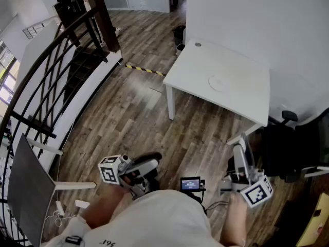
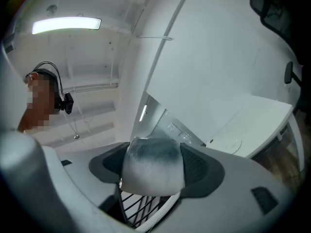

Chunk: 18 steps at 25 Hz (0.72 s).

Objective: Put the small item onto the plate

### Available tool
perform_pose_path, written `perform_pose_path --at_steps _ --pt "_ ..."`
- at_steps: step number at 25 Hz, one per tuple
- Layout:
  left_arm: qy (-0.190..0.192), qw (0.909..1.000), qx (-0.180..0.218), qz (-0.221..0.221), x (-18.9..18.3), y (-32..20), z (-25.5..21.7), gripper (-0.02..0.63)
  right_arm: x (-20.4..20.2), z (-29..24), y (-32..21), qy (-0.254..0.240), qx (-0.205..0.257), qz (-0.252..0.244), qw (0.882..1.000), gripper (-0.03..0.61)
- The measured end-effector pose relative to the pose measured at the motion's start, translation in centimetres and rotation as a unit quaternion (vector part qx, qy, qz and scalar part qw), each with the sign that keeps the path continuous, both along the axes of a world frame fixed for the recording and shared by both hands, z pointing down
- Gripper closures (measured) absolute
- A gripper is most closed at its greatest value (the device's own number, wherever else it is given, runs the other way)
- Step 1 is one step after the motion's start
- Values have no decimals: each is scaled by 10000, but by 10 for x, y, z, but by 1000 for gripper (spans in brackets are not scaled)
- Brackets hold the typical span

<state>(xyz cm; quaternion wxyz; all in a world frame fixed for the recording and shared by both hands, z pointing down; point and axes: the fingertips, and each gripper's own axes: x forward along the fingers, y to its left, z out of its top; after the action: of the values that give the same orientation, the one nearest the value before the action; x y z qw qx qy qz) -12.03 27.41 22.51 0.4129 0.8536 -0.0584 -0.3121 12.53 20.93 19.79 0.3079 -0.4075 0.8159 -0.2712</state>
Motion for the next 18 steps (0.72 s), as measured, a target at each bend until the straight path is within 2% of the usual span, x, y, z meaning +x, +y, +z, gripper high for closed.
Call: perform_pose_path --at_steps 8,18 --pt "-2 9995 -21 -312 -15 10 0 500 -20 -7 -7 90 123 -268 9995 260" --pt "46 9991 68 -417 -26 13 1 500 -23 -9 -5 285 189 -194 9992 259"
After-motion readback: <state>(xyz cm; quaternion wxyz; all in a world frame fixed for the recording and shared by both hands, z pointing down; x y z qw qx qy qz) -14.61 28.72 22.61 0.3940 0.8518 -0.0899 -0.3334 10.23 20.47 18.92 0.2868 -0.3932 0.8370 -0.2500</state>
